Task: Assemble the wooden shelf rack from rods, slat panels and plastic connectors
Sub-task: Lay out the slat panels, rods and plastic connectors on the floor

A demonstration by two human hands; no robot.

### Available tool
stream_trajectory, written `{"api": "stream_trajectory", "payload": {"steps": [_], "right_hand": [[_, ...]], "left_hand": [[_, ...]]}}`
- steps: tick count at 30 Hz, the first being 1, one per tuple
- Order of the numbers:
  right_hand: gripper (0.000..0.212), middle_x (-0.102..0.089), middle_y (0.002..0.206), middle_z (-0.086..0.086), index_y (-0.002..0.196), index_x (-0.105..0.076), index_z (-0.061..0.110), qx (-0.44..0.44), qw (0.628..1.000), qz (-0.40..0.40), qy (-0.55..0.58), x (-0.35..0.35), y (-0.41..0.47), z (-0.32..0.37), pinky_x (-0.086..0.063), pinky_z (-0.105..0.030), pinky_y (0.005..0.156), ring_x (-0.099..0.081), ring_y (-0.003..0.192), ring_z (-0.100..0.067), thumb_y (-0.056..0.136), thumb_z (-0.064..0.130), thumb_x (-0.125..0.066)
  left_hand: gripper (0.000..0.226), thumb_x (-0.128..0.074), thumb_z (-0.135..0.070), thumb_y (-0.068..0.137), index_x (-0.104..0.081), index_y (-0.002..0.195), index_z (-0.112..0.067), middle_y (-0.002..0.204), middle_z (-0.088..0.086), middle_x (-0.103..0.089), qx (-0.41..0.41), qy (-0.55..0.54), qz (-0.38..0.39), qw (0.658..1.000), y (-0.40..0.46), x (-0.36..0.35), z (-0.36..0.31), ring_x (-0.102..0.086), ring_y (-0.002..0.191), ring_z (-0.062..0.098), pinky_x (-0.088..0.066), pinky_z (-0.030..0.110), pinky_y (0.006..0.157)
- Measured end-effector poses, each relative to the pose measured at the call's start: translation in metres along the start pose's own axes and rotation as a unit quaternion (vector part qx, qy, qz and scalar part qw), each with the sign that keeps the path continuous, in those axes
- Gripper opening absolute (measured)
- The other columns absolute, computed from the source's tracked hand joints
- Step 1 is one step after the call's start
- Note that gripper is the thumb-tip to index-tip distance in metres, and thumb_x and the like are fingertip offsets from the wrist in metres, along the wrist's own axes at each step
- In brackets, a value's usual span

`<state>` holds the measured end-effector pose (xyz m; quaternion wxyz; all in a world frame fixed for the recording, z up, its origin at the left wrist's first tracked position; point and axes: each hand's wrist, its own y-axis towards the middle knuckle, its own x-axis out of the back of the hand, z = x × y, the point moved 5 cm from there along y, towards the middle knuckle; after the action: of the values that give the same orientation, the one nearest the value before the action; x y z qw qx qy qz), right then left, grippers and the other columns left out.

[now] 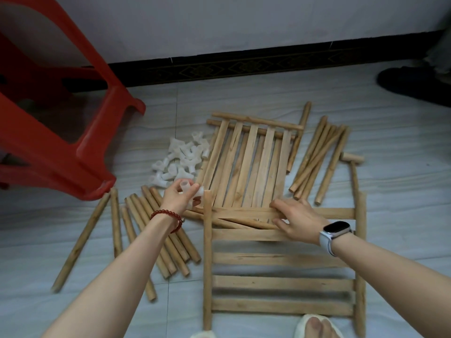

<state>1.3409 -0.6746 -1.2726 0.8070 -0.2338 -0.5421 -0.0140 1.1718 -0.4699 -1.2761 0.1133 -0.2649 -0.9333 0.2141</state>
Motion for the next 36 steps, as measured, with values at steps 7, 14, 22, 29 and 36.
{"api": "stream_trajectory", "payload": {"steps": [7, 14, 22, 29, 36], "right_hand": [[0.031, -0.056, 0.111, -0.001, 0.119, -0.045, 0.02, -0.016, 1.0, -0.004, 0.005, -0.004, 0.01, -0.001, -0.026, -0.033, 0.093, -0.049, 0.108, -0.02, 0.096, 0.041, -0.043], [0.029, -0.057, 0.111, -0.001, 0.12, -0.045, 0.021, -0.02, 1.0, -0.012, 0.013, -0.006, 0.011, -0.003, -0.026, -0.033, 0.092, -0.05, 0.107, -0.021, 0.097, 0.038, -0.043], [0.026, -0.057, 0.108, -0.001, 0.117, -0.046, 0.02, -0.019, 1.0, -0.009, 0.02, -0.007, 0.011, -0.003, -0.025, -0.033, 0.09, -0.049, 0.107, -0.021, 0.097, 0.037, -0.043], [0.024, -0.057, 0.106, -0.001, 0.115, -0.046, 0.02, -0.023, 0.999, -0.001, 0.026, -0.009, 0.013, -0.004, -0.026, -0.034, 0.092, -0.05, 0.105, -0.021, 0.097, 0.036, -0.043], [0.025, -0.057, 0.106, -0.001, 0.116, -0.046, 0.021, -0.023, 0.999, 0.003, 0.023, -0.01, 0.014, -0.004, -0.025, -0.034, 0.094, -0.05, 0.105, -0.021, 0.097, 0.036, -0.043]], "left_hand": [[0.025, -0.055, -0.005, 0.09, -0.06, 0.098, -0.028, 0.102, -0.003, -0.065, -0.044, 0.067, 0.053, 0.995, 0.011, -0.004, -0.002, -0.063, 0.095, 0.017, -0.051, 0.036, 0.088], [0.024, -0.052, -0.001, 0.09, -0.045, 0.09, -0.024, 0.127, -0.004, -0.054, -0.068, 0.168, 0.105, 0.978, 0.02, -0.002, -0.008, -0.056, 0.104, 0.012, -0.044, 0.027, 0.08], [0.028, -0.067, -0.005, 0.082, -0.045, 0.086, -0.022, 0.106, 0.002, -0.062, -0.058, 0.176, 0.093, 0.978, 0.032, -0.002, -0.015, -0.061, 0.099, 0.024, -0.046, 0.046, 0.096], [0.02, -0.074, -0.006, 0.076, -0.062, 0.088, -0.017, 0.093, -0.001, -0.06, -0.091, 0.133, 0.035, 0.986, 0.026, -0.006, -0.022, -0.061, 0.094, 0.021, -0.054, 0.031, 0.082], [0.021, -0.074, -0.019, 0.078, -0.064, 0.092, -0.031, 0.109, -0.001, -0.058, -0.114, 0.201, 0.031, 0.973, 0.025, -0.012, -0.021, -0.055, 0.113, 0.025, -0.05, 0.044, 0.093]]}}
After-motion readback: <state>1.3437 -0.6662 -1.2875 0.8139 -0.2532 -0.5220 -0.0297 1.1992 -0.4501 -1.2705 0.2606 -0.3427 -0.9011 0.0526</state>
